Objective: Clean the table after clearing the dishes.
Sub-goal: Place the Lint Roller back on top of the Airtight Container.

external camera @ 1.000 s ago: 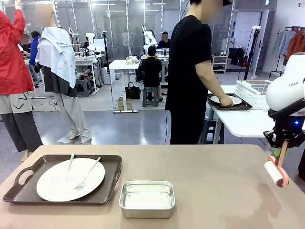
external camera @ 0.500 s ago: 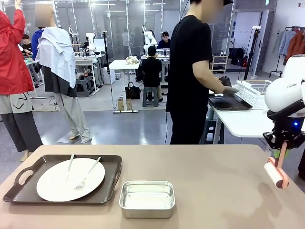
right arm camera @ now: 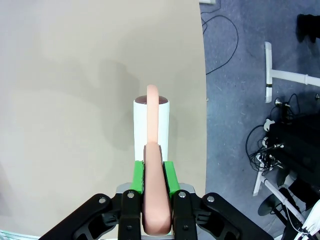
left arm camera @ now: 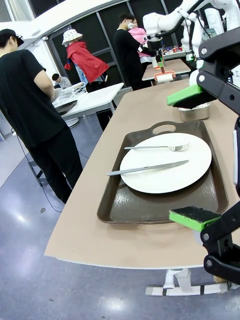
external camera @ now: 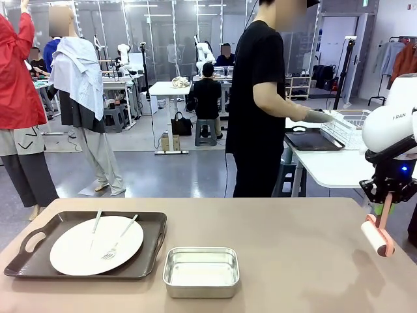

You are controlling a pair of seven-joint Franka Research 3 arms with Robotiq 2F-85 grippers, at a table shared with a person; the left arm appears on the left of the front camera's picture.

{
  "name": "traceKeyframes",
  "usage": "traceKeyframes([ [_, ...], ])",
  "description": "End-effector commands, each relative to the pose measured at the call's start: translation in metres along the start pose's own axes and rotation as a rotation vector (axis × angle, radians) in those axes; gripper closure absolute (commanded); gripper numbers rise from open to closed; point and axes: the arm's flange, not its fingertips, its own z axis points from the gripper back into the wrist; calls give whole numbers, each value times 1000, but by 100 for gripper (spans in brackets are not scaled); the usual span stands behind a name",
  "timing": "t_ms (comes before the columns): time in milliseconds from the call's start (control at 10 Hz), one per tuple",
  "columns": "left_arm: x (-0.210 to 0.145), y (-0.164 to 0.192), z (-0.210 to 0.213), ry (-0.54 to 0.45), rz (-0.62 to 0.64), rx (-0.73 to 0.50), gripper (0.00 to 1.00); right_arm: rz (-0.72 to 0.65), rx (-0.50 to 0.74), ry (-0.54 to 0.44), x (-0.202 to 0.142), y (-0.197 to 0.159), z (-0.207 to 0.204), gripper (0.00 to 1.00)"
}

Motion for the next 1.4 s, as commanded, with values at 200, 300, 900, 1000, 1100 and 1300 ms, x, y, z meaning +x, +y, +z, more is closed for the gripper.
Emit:
traceKeyframes([
  [200,1,-1,3,-1,-3,-11,0,90,-83,-55,7,26,21,80],
  [300,1,-1,3,-1,-3,-11,0,205,-119,-156,13,63,50,80],
  [900,1,-1,3,-1,-3,-11,0,963,-178,-493,-66,270,156,80],
  [1000,1,-1,3,-1,-3,-11,0,1077,-94,-503,-83,286,158,80],
  [1100,1,-1,3,-1,-3,-11,0,1192,16,-511,-101,300,161,80],
  [1300,1,-1,3,-1,-3,-11,0,1362,197,-491,-124,318,159,80],
])
